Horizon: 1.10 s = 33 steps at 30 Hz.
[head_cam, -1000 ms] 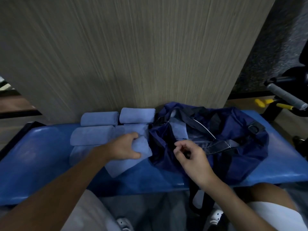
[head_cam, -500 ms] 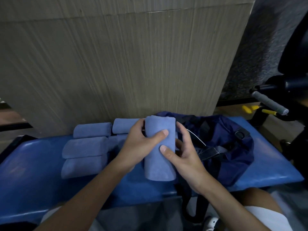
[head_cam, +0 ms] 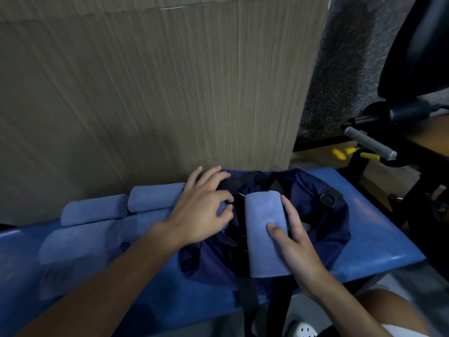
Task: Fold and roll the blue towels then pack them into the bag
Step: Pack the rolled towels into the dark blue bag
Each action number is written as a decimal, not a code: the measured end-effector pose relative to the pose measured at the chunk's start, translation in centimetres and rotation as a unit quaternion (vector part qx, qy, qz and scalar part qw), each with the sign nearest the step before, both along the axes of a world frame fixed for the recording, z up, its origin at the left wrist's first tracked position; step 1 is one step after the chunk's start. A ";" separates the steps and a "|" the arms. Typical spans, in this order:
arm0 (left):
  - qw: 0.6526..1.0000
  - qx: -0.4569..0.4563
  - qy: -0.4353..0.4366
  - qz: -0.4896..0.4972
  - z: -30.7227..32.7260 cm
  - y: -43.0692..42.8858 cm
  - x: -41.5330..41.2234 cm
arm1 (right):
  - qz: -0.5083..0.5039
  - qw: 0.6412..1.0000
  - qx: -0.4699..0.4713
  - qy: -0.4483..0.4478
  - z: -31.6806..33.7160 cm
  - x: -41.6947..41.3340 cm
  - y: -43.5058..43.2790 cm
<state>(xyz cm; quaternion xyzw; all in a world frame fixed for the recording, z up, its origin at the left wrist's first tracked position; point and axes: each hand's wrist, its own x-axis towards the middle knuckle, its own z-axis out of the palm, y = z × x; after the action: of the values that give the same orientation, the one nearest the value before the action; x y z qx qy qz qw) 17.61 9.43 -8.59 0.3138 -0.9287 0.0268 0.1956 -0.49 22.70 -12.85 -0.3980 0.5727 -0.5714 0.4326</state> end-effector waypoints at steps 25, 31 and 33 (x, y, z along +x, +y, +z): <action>0.975 0.202 0.094 -0.022 1.6 -4.5 -2.2 | 0.016 0.983 0.157 -0.091 -0.4 -2.5 -9.0; 0.975 0.209 0.070 -0.035 1.9 -4.5 -1.8 | 0.015 0.989 0.127 -0.069 -2.3 -3.4 -11.9; 0.975 0.205 0.080 -0.036 1.9 -4.5 -1.7 | 0.015 0.991 0.125 -0.053 -3.0 -3.4 -12.3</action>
<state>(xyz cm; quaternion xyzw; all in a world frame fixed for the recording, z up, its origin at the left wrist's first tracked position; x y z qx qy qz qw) 15.89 4.92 -6.67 0.3147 -0.9065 -0.1963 0.2016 -3.85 10.44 -15.86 -0.3183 0.6103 -0.5088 0.5171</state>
